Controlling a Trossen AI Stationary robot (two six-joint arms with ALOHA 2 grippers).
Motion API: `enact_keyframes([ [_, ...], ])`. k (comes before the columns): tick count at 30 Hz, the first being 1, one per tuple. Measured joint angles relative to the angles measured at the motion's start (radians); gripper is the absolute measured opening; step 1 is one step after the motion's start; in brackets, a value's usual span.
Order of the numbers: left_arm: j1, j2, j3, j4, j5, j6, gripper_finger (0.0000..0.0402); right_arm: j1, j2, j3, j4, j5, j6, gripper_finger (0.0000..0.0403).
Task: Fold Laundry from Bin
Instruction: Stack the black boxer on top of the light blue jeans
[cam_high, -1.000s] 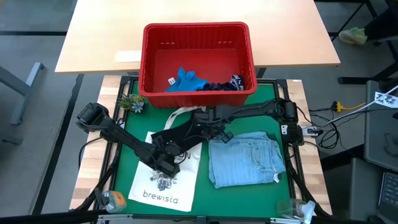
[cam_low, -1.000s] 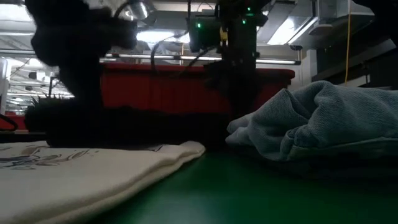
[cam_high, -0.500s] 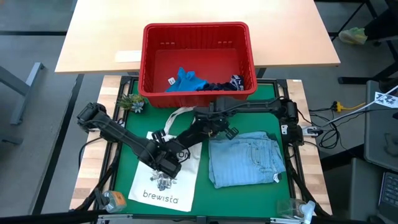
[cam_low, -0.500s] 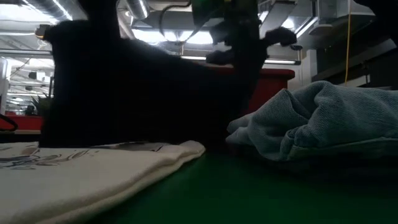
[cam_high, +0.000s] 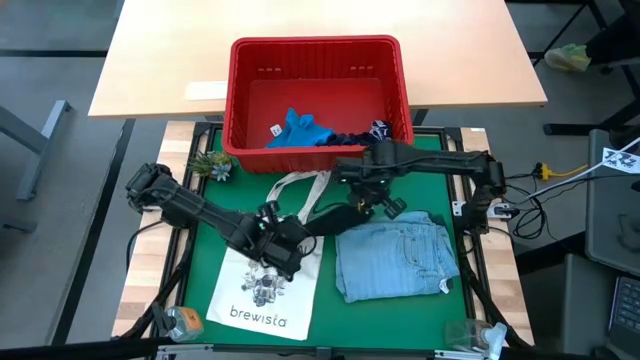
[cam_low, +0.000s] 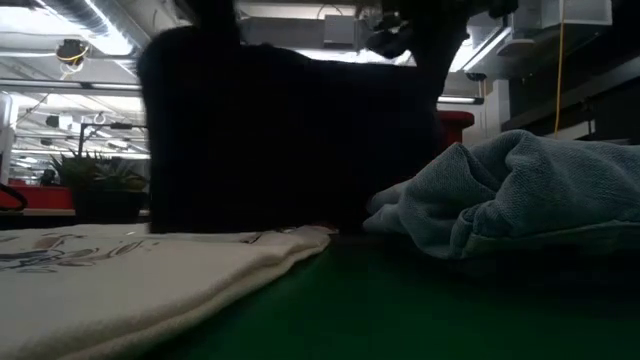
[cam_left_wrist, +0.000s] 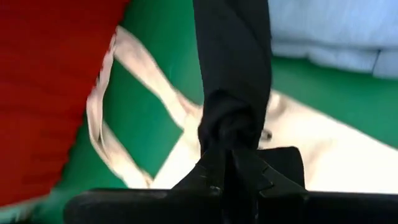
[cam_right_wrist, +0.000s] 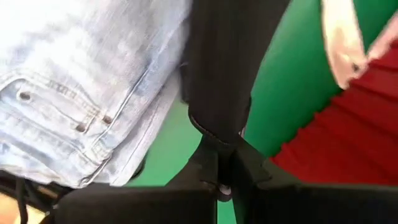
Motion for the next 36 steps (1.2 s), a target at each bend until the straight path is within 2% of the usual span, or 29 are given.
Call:
enact_keyframes([
  [7, 0.114, 0.0, 0.0, 0.203, 0.022, 0.235, 0.0, 0.0, -0.147, -0.1, 0.002, 0.027, 0.07, 0.0011],
  [18, 0.279, 0.0, 0.0, 0.557, 0.16, 0.511, 0.0, 0.0, -0.487, -0.414, 0.003, 0.168, 0.25, 0.0011],
  [24, 0.358, 0.014, 0.001, 0.764, 0.259, 0.544, 0.0, 0.0, -0.683, -0.572, 0.002, 0.176, 0.387, 0.0012],
  [28, 0.378, 0.061, 0.001, 0.818, 0.323, 0.569, 0.0, 0.0, -0.81, -0.656, 0.003, 0.171, 0.481, 0.0011],
  [36, 0.373, 0.119, 0.0, 0.877, 0.323, 0.57, 0.0, 0.001, -0.962, -0.735, 0.005, 0.107, 0.604, 0.0011],
])
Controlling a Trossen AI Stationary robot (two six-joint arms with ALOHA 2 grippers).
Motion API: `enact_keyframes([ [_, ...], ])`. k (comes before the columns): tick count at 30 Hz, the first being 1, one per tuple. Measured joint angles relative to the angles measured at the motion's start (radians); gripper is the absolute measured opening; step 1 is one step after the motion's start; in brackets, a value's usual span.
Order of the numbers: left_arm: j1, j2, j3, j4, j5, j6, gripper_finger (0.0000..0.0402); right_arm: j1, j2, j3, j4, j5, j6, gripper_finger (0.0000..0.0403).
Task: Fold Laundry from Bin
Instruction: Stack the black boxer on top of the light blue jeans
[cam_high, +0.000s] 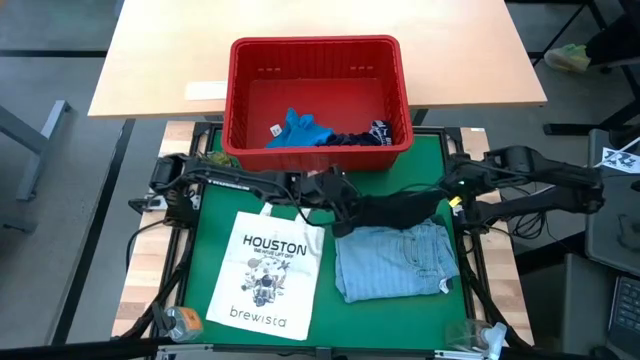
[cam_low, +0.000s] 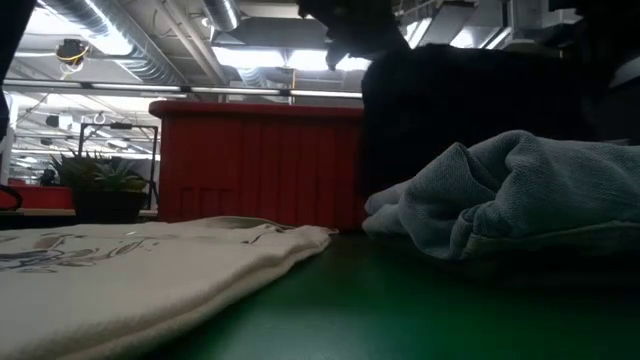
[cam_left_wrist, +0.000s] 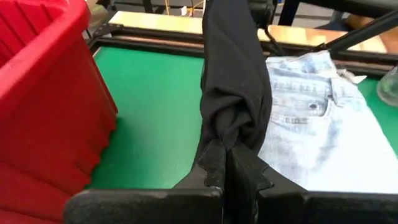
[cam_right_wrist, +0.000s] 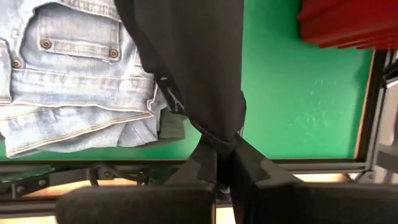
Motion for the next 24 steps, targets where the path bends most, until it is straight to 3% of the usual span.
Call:
enact_keyframes([
  [9, -0.048, 0.046, 0.0, 0.035, -0.006, -0.001, 0.0, 0.0, -0.083, -0.061, 0.001, -0.074, 0.008, 0.0011],
  [24, -0.149, 0.058, 0.0, 0.026, -0.067, -0.003, 0.0, 0.027, -0.085, -0.132, 0.002, -0.237, 0.104, 0.0011],
])
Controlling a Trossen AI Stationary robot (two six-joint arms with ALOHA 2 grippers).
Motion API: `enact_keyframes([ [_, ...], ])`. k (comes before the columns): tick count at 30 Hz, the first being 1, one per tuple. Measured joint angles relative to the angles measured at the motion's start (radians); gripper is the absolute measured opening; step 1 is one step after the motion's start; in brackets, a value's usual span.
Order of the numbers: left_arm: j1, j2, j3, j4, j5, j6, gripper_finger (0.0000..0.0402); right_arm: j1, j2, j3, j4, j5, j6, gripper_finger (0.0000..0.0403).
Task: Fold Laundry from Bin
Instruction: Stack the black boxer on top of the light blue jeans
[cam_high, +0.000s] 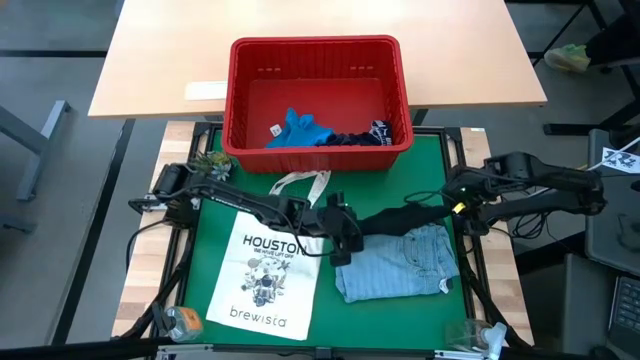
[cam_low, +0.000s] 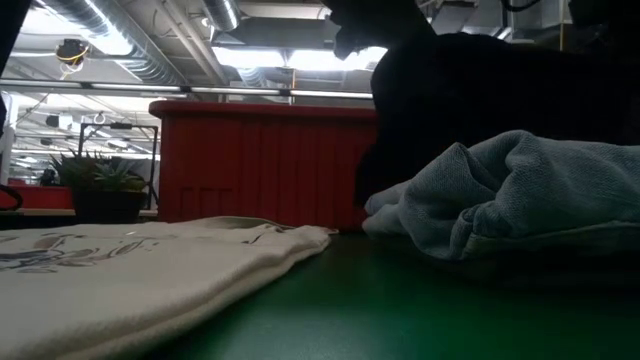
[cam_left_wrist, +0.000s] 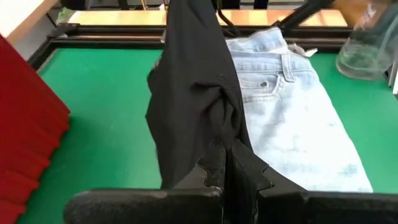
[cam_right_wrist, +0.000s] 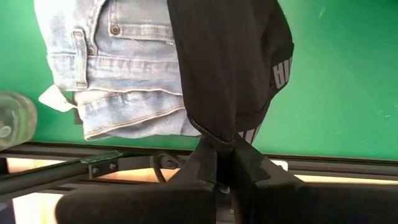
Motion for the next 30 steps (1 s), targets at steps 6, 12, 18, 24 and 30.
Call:
enact_keyframes([
  [6, -0.025, 0.04, 0.0, 0.001, 0.004, 0.0, 0.0, 0.22, 0.006, 0.0, 0.012, 0.046, 0.213, 0.0011],
  [12, -0.06, 0.05, 0.0, 0.012, 0.009, -0.002, 0.0, 0.556, 0.067, 0.0, 0.123, 0.141, 0.466, 0.0011],
  [18, -0.107, 0.055, 0.0, 0.038, 0.011, -0.006, 0.0, 0.86, 0.208, 0.0, 0.115, 0.168, 0.726, 0.0011],
  [24, -0.145, 0.085, -0.001, 0.051, 0.024, -0.005, 0.0, 1.073, 0.35, 0.0, 0.153, 0.157, 0.982, 0.0011],
  [30, -0.167, 0.103, -0.001, 0.054, 0.023, -0.006, 0.0018, 1.181, 0.466, 0.0, 0.246, 0.156, 1.137, 0.0011],
])
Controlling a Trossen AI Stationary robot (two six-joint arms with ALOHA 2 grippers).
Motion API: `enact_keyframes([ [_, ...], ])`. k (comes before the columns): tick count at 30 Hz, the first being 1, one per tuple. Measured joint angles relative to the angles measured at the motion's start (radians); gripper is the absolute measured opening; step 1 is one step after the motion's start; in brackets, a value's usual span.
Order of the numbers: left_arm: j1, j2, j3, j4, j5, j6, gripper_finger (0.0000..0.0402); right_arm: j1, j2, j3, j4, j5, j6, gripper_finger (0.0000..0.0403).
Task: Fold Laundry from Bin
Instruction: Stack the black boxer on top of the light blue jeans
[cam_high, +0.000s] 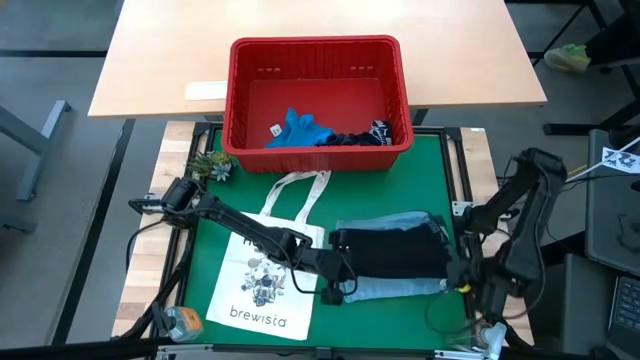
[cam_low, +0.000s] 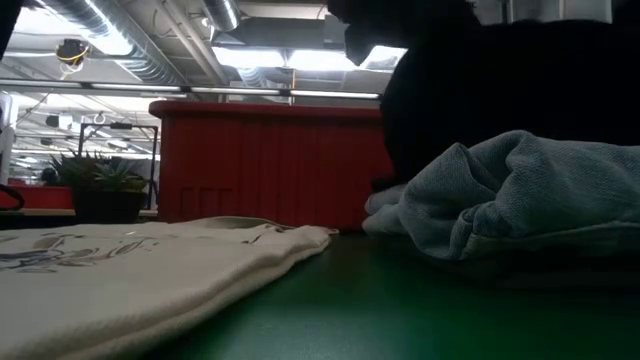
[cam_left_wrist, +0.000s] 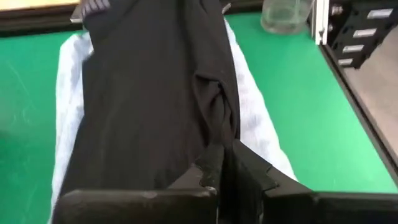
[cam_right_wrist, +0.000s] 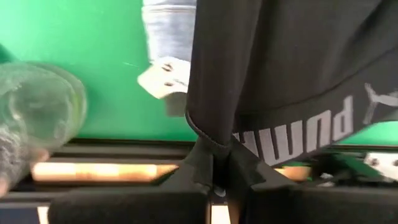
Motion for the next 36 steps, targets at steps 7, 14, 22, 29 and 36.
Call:
enact_keyframes([
  [7, 0.002, 0.021, 0.001, 0.008, 0.062, -0.056, 0.0035, 0.022, 0.091, 0.0, 0.074, -0.034, 0.028, 0.002],
  [14, 0.003, 0.024, 0.0, -0.028, 0.124, -0.138, 0.0063, 0.022, 0.144, 0.0, 0.083, -0.059, 0.022, 0.0048],
  [22, 0.012, 0.024, 0.0, -0.017, 0.12, -0.104, 0.0102, 0.021, 0.148, 0.0, 0.083, -0.052, 0.021, 0.01],
  [29, 0.035, 0.024, 0.0, 0.002, 0.12, -0.103, 0.0125, 0.021, 0.146, 0.0, 0.047, -0.138, 0.02, 0.0146],
  [36, 0.064, 0.024, 0.0, 0.004, 0.165, -0.103, 0.0116, 0.022, 0.142, 0.09, -0.155, -0.164, 0.016, 0.0143],
])
